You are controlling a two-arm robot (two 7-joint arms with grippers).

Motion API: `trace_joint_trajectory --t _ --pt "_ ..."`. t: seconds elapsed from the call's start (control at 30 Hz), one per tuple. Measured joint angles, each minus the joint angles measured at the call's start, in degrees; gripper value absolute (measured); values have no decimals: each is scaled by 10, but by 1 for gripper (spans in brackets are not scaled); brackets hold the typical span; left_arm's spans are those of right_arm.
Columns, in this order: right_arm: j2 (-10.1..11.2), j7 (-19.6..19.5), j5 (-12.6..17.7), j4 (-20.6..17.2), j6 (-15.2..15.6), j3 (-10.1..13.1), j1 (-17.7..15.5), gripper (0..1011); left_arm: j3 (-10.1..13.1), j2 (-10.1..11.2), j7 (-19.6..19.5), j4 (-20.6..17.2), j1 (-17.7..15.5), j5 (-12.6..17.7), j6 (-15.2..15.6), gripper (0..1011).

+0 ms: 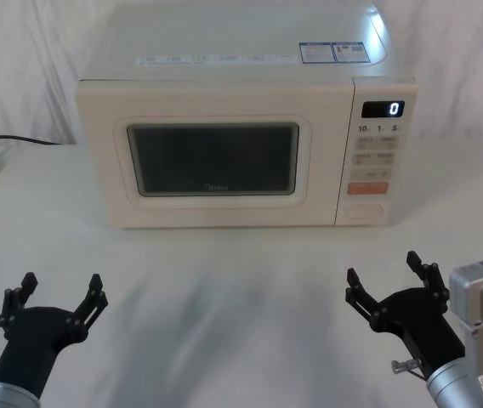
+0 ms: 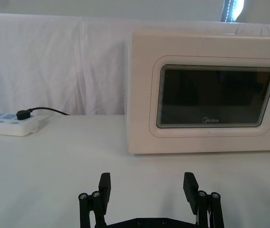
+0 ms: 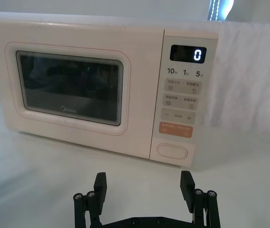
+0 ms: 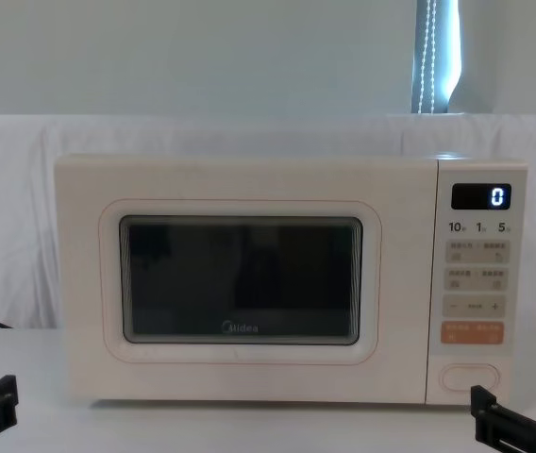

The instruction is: Press the button to open the microwave door with one hand; close the microwave door with the other hand.

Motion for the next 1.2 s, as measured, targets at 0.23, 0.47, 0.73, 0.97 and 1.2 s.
trace_joint_trajectory --t 0.23,0.47,0.73,0.97,1.2 --pt "0 0 0 0 0 0 0 1002 0 0 0 0 0 0 0 1001" --pt "0 0 0 0 0 0 0 1002 0 0 0 0 0 0 0 1001" --pt "0 0 0 0 0 0 0 1002 0 0 0 0 0 0 0 1001" --pt "0 0 0 0 0 0 0 1002 0 0 0 0 0 0 0 1001" --pt "0 0 0 0 0 0 0 1002 0 0 0 0 0 0 0 1001"
